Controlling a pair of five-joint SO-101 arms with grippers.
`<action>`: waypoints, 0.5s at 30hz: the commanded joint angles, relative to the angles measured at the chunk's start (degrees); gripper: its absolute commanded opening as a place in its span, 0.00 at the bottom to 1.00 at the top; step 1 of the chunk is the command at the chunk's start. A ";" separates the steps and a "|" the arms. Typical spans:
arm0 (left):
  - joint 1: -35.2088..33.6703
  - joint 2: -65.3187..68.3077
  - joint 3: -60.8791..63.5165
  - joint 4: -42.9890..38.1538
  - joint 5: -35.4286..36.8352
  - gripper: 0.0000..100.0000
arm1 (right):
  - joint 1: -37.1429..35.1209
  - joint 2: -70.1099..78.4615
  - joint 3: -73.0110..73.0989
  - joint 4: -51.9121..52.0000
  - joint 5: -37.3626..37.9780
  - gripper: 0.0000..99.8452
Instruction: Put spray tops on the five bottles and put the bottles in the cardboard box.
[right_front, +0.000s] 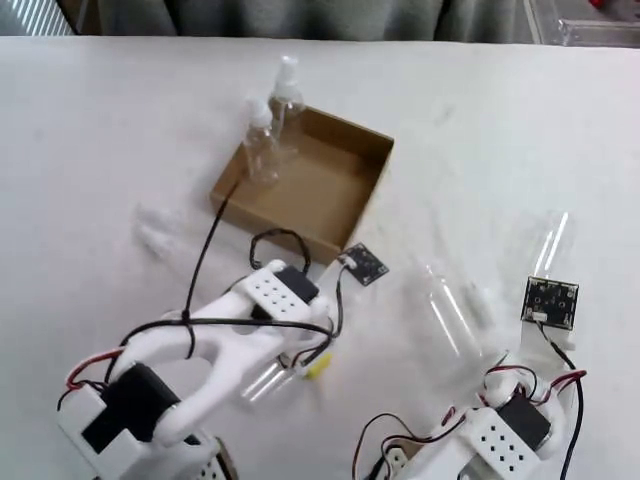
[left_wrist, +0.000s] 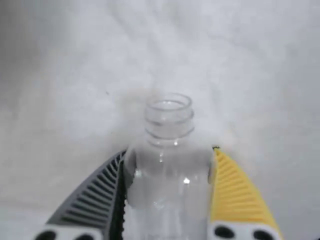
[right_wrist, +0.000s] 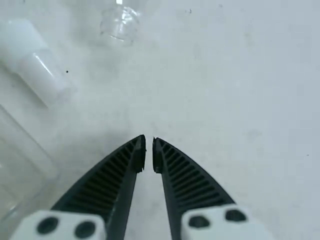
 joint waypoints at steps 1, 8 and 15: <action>-0.57 -6.64 -0.44 -2.81 0.53 0.03 | 0.31 -0.40 0.79 0.04 -0.70 0.02; -8.48 -15.87 -0.18 0.88 0.62 0.03 | 0.75 -1.01 -1.14 -0.66 -0.26 0.02; -22.46 -16.92 -0.18 0.35 0.53 0.03 | 2.24 -0.48 -18.37 11.03 -0.79 0.02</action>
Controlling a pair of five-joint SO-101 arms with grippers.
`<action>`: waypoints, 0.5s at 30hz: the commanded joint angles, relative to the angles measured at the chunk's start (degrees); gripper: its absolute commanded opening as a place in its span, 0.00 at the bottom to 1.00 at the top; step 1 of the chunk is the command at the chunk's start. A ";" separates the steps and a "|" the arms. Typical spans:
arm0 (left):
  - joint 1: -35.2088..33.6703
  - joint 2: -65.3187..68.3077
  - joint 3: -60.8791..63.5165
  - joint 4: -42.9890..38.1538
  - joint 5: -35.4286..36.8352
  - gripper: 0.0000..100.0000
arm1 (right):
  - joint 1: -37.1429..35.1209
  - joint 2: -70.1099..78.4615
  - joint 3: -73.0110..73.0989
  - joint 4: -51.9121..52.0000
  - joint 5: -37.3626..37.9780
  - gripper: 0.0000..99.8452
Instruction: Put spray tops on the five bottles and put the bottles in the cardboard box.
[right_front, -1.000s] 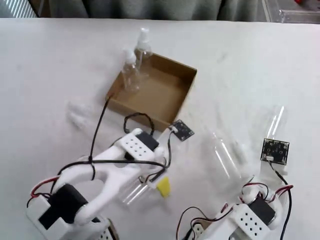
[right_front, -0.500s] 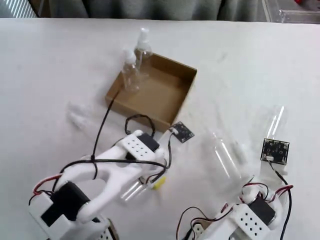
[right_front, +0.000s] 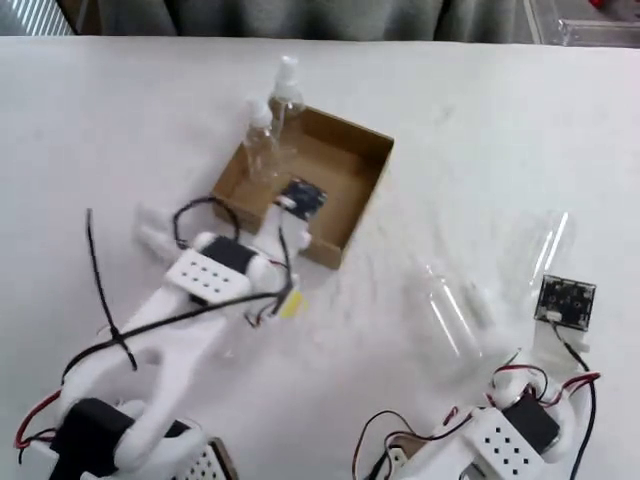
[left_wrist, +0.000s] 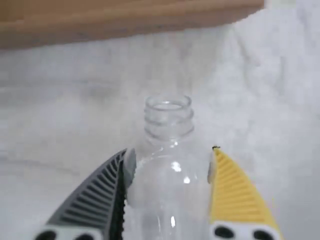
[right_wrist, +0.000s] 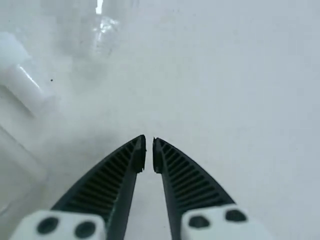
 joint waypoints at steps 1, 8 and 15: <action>-7.43 -2.68 -0.26 -0.18 0.35 0.03 | -1.01 -0.13 -13.36 8.48 -0.44 0.02; -14.99 -2.59 -0.18 -1.23 0.35 0.03 | -9.36 1.71 -33.41 23.34 -1.49 0.02; -18.59 -2.59 -0.18 -3.43 0.35 0.03 | -15.52 25.98 -55.30 31.96 -3.25 0.02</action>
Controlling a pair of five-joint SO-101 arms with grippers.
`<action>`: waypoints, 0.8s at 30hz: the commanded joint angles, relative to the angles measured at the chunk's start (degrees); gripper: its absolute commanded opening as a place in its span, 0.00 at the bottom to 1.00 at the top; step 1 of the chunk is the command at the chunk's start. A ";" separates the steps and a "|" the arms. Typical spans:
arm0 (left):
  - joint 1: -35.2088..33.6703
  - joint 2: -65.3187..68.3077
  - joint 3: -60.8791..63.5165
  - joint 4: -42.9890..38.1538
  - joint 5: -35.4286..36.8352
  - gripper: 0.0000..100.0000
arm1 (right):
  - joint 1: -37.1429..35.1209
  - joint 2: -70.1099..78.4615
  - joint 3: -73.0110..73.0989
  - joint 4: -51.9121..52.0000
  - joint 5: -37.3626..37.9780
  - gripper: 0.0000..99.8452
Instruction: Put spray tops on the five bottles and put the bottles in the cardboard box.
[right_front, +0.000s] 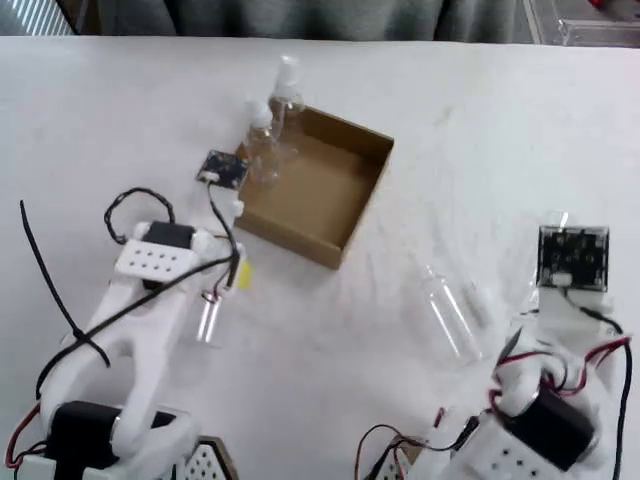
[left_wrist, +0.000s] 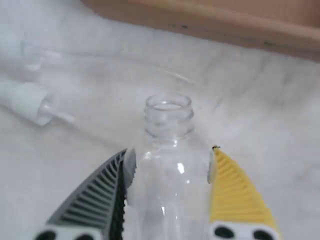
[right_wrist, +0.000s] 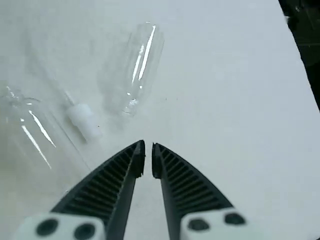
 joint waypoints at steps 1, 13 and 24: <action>-1.80 -2.59 -0.26 -1.85 0.35 0.03 | -3.65 16.31 -13.89 4.35 -0.62 0.02; -1.80 -2.59 1.14 -3.87 0.26 0.03 | -11.12 58.24 -43.16 14.46 -0.62 0.02; -1.80 -2.68 1.14 -3.87 -3.60 0.03 | -13.32 71.08 -45.10 7.69 -4.31 0.09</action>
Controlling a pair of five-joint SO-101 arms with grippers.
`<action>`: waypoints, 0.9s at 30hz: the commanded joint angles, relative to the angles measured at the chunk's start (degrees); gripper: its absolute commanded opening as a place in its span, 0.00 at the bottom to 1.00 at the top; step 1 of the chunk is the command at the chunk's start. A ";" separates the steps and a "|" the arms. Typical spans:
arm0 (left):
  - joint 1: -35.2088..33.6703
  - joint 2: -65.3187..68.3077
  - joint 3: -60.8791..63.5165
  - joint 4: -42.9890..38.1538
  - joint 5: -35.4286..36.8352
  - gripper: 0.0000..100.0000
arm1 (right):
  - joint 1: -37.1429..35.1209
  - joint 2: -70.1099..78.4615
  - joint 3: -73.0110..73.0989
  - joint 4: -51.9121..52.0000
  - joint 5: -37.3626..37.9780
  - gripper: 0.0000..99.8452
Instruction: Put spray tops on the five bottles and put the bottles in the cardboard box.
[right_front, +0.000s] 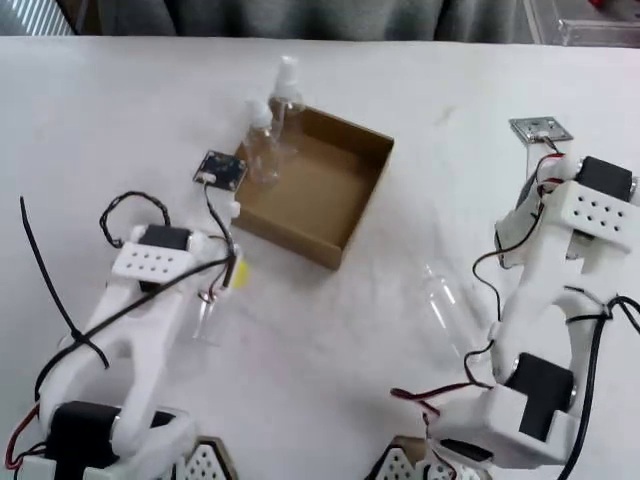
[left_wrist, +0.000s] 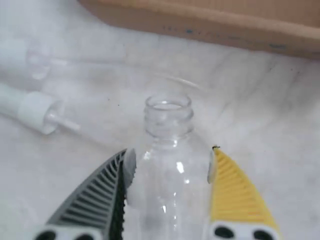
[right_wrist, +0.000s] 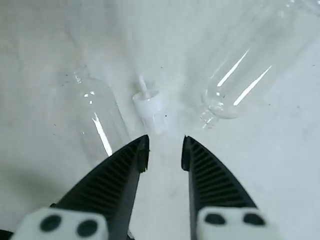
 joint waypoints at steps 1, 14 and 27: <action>-0.57 -2.68 -0.44 -0.79 -1.05 0.03 | -0.48 -0.48 -2.73 -2.42 -4.04 0.08; -0.57 -3.03 0.70 -0.88 -4.22 0.03 | -7.69 -0.57 19.25 -19.56 -13.10 0.10; -0.48 -3.03 1.14 -2.11 -5.54 0.03 | -5.58 -0.48 24.97 -29.41 -12.92 0.10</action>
